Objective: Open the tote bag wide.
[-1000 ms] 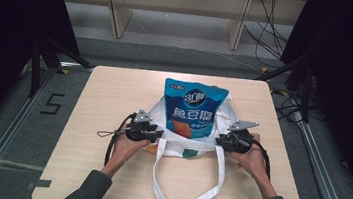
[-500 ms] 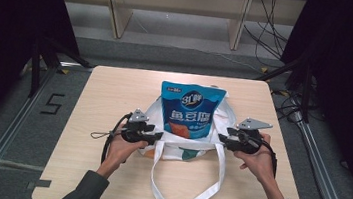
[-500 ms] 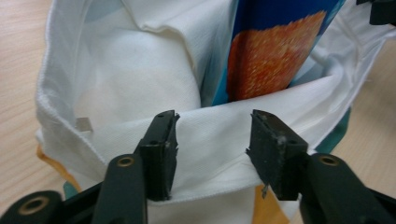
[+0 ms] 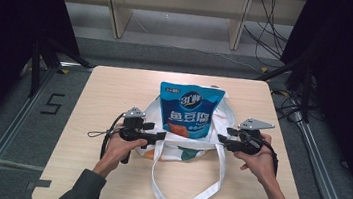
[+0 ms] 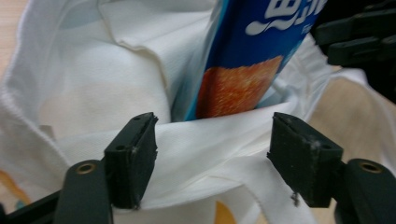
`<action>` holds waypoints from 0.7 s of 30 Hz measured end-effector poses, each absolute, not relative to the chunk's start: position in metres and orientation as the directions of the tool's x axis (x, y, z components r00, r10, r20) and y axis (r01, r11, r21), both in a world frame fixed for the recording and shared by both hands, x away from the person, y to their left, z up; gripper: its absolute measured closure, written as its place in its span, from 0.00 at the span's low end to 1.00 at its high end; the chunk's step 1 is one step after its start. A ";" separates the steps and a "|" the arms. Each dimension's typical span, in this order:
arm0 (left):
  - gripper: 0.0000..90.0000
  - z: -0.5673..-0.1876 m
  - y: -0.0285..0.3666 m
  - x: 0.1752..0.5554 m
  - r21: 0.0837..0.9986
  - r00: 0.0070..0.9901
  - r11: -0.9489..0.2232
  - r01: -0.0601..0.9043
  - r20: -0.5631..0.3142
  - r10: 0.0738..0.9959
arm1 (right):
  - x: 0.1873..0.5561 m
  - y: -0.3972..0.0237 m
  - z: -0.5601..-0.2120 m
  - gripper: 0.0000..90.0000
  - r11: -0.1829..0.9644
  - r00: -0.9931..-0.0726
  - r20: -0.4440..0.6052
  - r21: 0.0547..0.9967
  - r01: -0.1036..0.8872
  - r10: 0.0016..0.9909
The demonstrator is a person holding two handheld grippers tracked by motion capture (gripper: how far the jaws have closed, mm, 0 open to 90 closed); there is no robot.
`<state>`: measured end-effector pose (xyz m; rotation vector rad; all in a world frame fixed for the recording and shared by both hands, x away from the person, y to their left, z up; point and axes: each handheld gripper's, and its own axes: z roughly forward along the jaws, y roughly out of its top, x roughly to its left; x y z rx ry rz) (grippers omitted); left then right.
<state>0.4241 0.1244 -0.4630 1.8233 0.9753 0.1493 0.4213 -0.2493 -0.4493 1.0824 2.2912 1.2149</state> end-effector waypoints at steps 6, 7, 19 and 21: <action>0.28 -0.442 0.134 0.411 0.852 0.679 -0.187 0.489 -0.236 0.695 | 0.421 -0.252 -0.448 0.57 0.345 -0.655 0.059 0.812 0.470 0.753; 0.28 -0.438 0.137 0.409 0.855 0.678 -0.185 0.484 -0.233 0.697 | 0.422 -0.252 -0.448 0.57 0.343 -0.654 0.057 0.815 0.466 0.754; 0.28 -0.434 0.156 0.378 0.858 0.665 -0.204 0.472 -0.194 0.721 | 0.412 -0.258 -0.442 0.53 0.321 -0.656 0.076 0.826 0.463 0.751; 0.28 -0.438 0.160 0.372 0.855 0.659 -0.206 0.477 -0.193 0.727 | 0.409 -0.261 -0.441 0.52 0.331 -0.662 0.060 0.830 0.449 0.747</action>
